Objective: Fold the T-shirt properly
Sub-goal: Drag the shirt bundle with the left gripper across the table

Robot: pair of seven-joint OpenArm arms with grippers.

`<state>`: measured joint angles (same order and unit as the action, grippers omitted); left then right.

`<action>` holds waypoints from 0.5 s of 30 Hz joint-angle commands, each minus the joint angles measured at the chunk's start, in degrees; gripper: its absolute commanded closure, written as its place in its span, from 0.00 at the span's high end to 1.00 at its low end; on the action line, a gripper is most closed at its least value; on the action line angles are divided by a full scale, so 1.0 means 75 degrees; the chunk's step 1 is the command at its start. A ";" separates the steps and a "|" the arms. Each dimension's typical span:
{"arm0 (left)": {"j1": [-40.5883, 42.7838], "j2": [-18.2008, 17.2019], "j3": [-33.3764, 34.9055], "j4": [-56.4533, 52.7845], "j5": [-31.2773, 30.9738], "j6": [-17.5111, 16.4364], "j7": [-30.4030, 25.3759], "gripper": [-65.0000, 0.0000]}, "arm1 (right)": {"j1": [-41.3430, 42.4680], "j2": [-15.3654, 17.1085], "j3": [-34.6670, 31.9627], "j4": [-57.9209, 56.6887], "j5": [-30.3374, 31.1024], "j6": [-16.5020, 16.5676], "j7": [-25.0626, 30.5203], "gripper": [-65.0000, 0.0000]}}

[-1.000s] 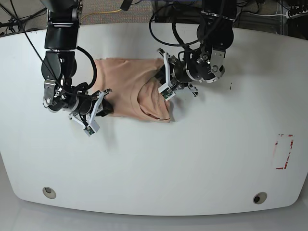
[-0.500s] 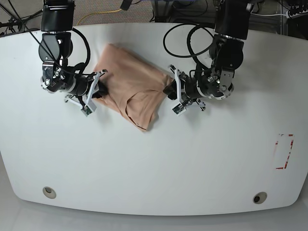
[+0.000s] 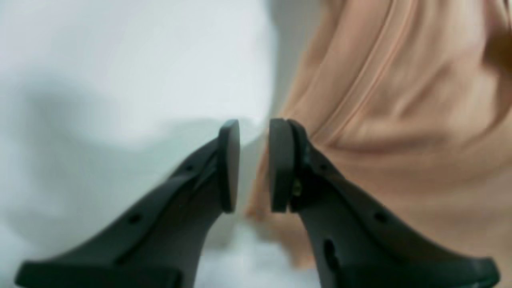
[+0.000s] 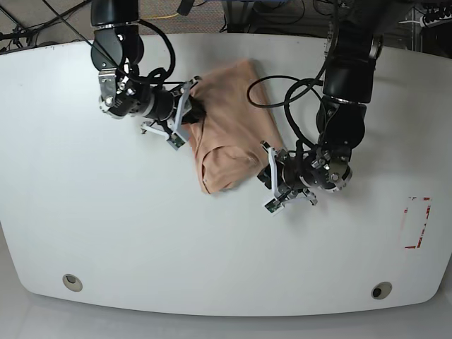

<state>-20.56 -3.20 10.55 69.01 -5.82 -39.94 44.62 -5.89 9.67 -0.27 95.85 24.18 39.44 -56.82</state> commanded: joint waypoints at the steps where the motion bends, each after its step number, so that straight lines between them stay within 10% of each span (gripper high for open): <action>1: -0.0383 0.0034 -0.0017 0.0252 -0.0132 -0.0008 -0.0048 0.17 | 0.0123 -0.0299 -0.0333 0.0131 0.0110 0.0075 0.0056 0.14; 15: 0.0379 -0.0329 -0.0463 0.3674 -0.0097 -0.0008 0.1230 0.17 | 0.0885 -0.1295 -0.1493 -0.0162 0.0169 -0.0154 0.0056 0.14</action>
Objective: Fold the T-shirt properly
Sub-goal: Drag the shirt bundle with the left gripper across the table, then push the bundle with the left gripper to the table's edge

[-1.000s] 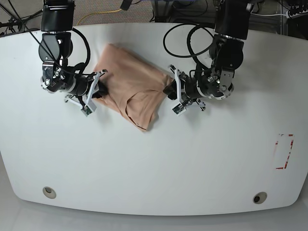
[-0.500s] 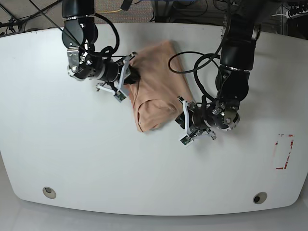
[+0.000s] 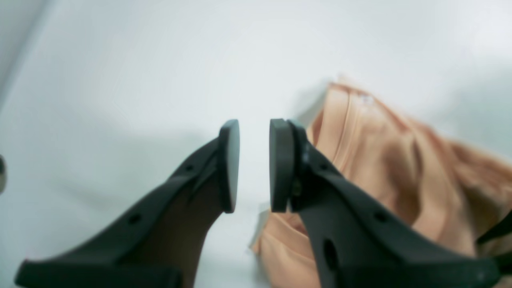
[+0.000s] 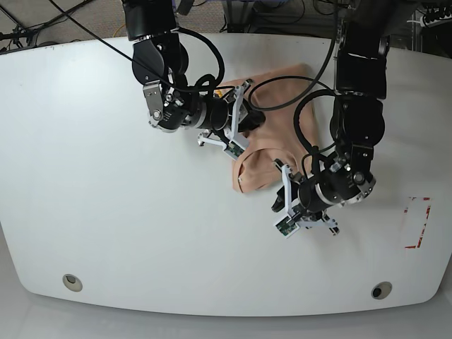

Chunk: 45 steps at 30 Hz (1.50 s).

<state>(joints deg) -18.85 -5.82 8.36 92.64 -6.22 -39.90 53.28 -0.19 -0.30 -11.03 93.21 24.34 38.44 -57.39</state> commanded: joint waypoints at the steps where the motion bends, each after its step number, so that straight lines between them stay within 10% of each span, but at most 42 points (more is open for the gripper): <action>1: 0.0339 0.0044 -0.0370 0.0770 -0.0044 -0.0013 0.0135 0.17 | 0.0148 0.0033 -0.0095 0.0190 0.0148 -0.0020 0.0132 0.14; 8: 0.1605 0.0361 -0.0933 0.1790 -0.0044 0.0063 0.0088 0.17 | 0.0054 0.0420 0.0702 0.0847 0.0148 0.0039 -0.0091 0.14; 13: 0.2332 0.0700 -0.0956 0.1919 -0.0044 0.1493 -0.0463 0.17 | -0.0005 0.0924 0.1195 0.1245 0.0148 0.0039 -0.0126 0.14; 26: 0.4547 0.0712 0.0696 0.1415 0.1257 0.4318 -0.4601 0.17 | -0.0344 0.1487 0.2543 0.1234 0.0781 0.0209 -0.0138 0.14; 40: 0.4911 0.0243 -0.0277 -0.0496 0.1456 0.4365 -0.5539 0.17 | -0.0344 0.1651 0.2719 0.1199 0.1074 0.0209 -0.0138 0.14; 45: 0.4887 -0.0343 -0.1285 -0.0789 0.1456 0.3286 -0.5527 0.17 | -0.0368 0.1675 0.2719 0.1234 0.1074 0.0209 -0.0138 0.14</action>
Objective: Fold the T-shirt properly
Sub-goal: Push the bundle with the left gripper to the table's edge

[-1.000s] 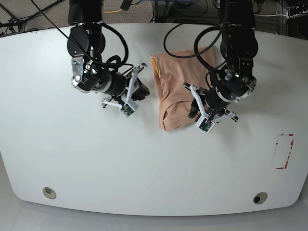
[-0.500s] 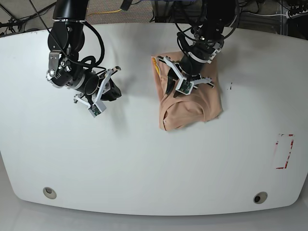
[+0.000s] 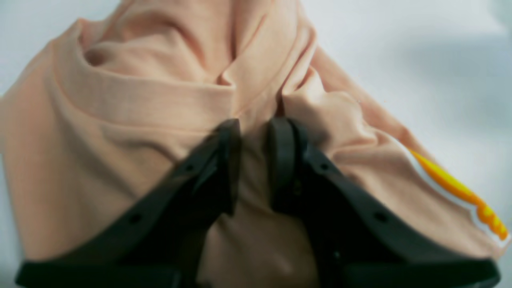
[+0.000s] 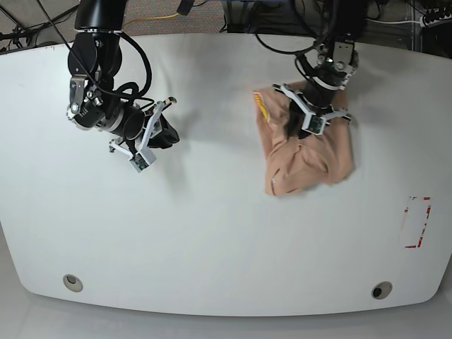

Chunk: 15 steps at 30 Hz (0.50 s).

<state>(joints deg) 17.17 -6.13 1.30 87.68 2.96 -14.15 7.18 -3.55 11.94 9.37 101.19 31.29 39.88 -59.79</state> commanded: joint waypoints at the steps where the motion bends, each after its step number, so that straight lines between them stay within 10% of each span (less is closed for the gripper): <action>1: 0.0073 -0.0419 -0.0625 -0.0198 0.0232 -0.0463 0.0619 0.17 | 0.0034 0.0043 0.0000 0.0170 0.0148 0.0016 0.0183 0.14; 11: -0.0877 -0.1978 -0.2957 -0.1721 0.0232 -0.3446 0.1498 0.17 | -0.0013 0.0043 0.0000 0.0170 0.0101 0.0016 0.0206 0.14; 15: -0.1392 -0.2834 -0.3520 -0.2718 0.0232 -0.3446 0.1534 0.17 | -0.0013 0.0043 0.0046 0.0170 0.0089 0.0016 0.0218 0.14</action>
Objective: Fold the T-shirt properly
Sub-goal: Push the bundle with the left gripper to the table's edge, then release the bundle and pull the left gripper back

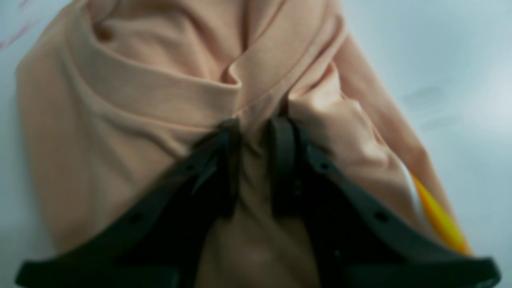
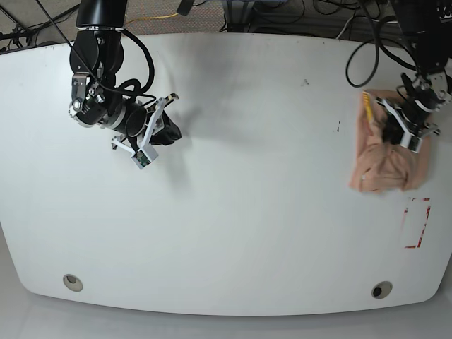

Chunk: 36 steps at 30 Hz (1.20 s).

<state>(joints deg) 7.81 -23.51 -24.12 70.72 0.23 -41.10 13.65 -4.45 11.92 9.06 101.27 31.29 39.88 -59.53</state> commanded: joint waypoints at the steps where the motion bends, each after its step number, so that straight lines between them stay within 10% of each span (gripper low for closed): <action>1: -0.0286 -0.0705 -0.0142 -0.0691 0.0597 0.0147 0.0671 0.17 | 0.0107 0.0045 0.0134 0.0158 0.0089 0.0016 0.0183 0.14; 9: -0.1282 -0.2135 -0.0142 -0.2296 0.0597 0.0147 0.0671 0.17 | 0.0107 0.0045 0.0509 0.0158 0.0101 0.0016 0.0183 0.14; 21: -0.1399 -0.2193 -0.0260 -0.0515 0.0585 0.0147 0.1831 0.17 | 0.0095 -0.0013 0.0544 0.0264 0.0089 0.0016 0.0195 0.14; 28: -0.1259 -0.1279 -0.0271 0.0997 0.0632 0.0147 0.1480 0.17 | 0.0071 -0.0013 0.0521 0.0264 -0.0134 -0.0048 0.0863 0.13; 36: -0.1048 0.0139 -0.0213 0.1396 0.0632 0.0147 -0.0408 0.17 | -0.0081 -0.0400 0.0498 0.0264 -0.2337 -0.0599 0.2551 0.14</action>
<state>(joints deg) 0.64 -23.29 -25.56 80.16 5.89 -40.18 14.52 -4.97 9.93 12.84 102.06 16.88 34.83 -45.76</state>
